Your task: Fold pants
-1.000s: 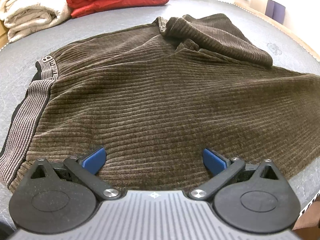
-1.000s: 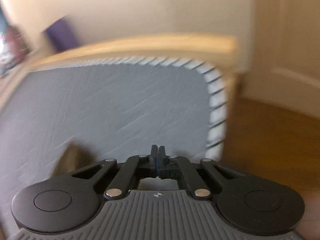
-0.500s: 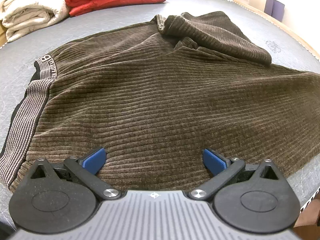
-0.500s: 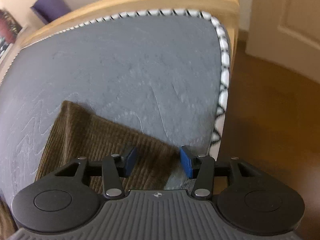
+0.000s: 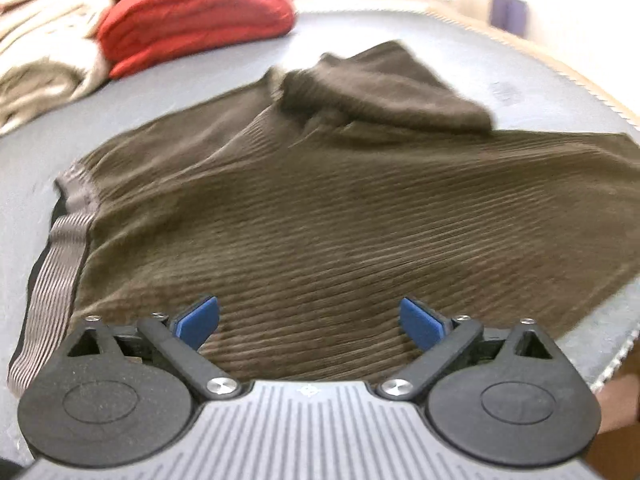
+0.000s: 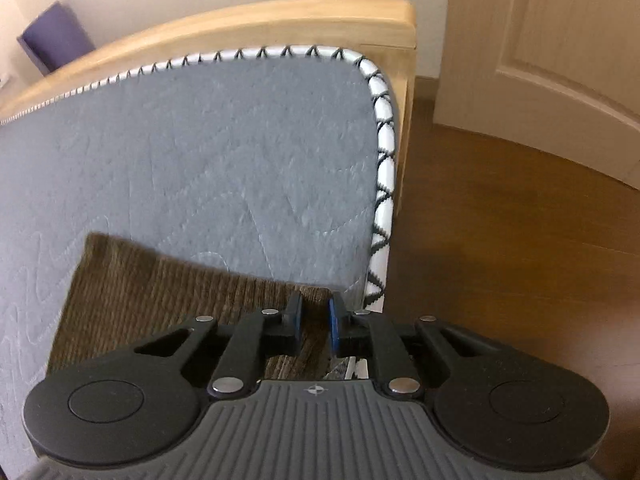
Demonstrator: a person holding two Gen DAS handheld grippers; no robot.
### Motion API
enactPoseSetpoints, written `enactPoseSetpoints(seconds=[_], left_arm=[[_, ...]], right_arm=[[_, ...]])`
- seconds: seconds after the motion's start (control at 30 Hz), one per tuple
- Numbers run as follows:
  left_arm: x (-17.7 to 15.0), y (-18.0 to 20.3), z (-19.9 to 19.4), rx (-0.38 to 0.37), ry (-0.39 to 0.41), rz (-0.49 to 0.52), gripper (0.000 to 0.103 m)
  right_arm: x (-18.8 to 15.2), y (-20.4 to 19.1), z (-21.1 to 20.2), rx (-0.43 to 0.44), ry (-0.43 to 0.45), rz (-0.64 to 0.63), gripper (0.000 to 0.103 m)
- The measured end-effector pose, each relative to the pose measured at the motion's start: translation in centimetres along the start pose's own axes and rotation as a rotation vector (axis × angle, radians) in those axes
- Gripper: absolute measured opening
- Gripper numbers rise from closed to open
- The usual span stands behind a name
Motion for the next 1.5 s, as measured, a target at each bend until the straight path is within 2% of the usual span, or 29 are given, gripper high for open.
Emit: enactPoseSetpoints(seconds=[0.07,0.13,0.17,0.2,0.23,0.27,0.33,0.43,0.5,0.6,0.73,0.8,0.9,1.07,1.3,1.5], left_arm=[[-0.1,0.6,-0.1,-0.027,-0.001,0.022,0.091],[-1.0,1.1,1.0,-0.044,-0.077,0.046,0.082],[-1.4,1.0,1.2,-0.052,-0.085,0.038,0.082],[-1.2,0.9,1.2,-0.059,-0.082,0.027,0.081],[-1.0,0.8,1.2,-0.065,-0.087,0.019,0.074],[-0.7,0.7,1.0,-0.075,-0.078,0.01,0.061],[-0.2,0.4,0.4,-0.079,-0.047,-0.011,0.058],[0.6,-0.3,0.1,-0.058,-0.003,-0.043,0.05],[0.6,-1.0,0.5,-0.031,-0.008,-0.066,0.049],[-0.3,-1.7,2.1,-0.006,-0.079,-0.084,0.048],[-0.3,-1.6,2.5,-0.019,-0.065,-0.057,0.05],[-0.4,-1.8,2.4,-0.031,-0.062,-0.066,0.051],[-0.5,-1.6,2.5,-0.048,-0.061,-0.061,0.057],[-0.6,-1.2,2.6,-0.047,-0.049,-0.047,0.059],[-0.4,-1.1,2.9,-0.067,-0.047,-0.056,0.065],[-0.3,-1.2,3.1,-0.075,-0.044,-0.082,0.068]], right_arm=[[0.3,-0.8,-0.5,0.023,0.018,0.003,0.017],[0.6,-1.8,-1.6,0.015,0.07,-0.039,0.02],[0.9,-2.6,-2.3,0.009,0.113,-0.079,0.02],[1.0,-3.4,-3.0,0.01,0.148,-0.112,0.02],[1.2,-4.3,-3.6,0.021,0.181,-0.14,0.021],[1.2,-5.4,-4.4,0.044,0.208,-0.161,0.024],[1.2,-7.3,-5.2,0.107,0.228,-0.18,0.026],[-0.2,-11.7,-6.4,0.285,0.195,-0.21,0.026],[-1.7,-15.5,-7.0,0.398,0.17,-0.265,0.026],[-4.5,-21.0,-8.5,0.517,0.148,-0.397,0.026],[-9.2,-28.0,-9.8,0.692,0.072,-0.554,0.026],[-11.4,-31.0,-10.0,0.742,0.039,-0.607,0.026],[-14.6,-35.3,-9.5,0.781,0.007,-0.682,0.026],[-20.0,-41.4,-7.9,0.81,-0.101,-0.752,0.026],[-25.8,-45.3,-5.4,0.764,-0.208,-0.794,0.034],[-27.7,-47.4,-2.3,0.743,-0.267,-0.752,0.036]])
Point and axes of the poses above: each gripper's, at about its wrist camera, not at the fingertips, and z roughly the way its jaws point, y to its right, x to its top, the point moved 7 cm from there along z, roughly the way its jaws point, and after that the axes turned 6 degrees about x, right-handed, at the moved point
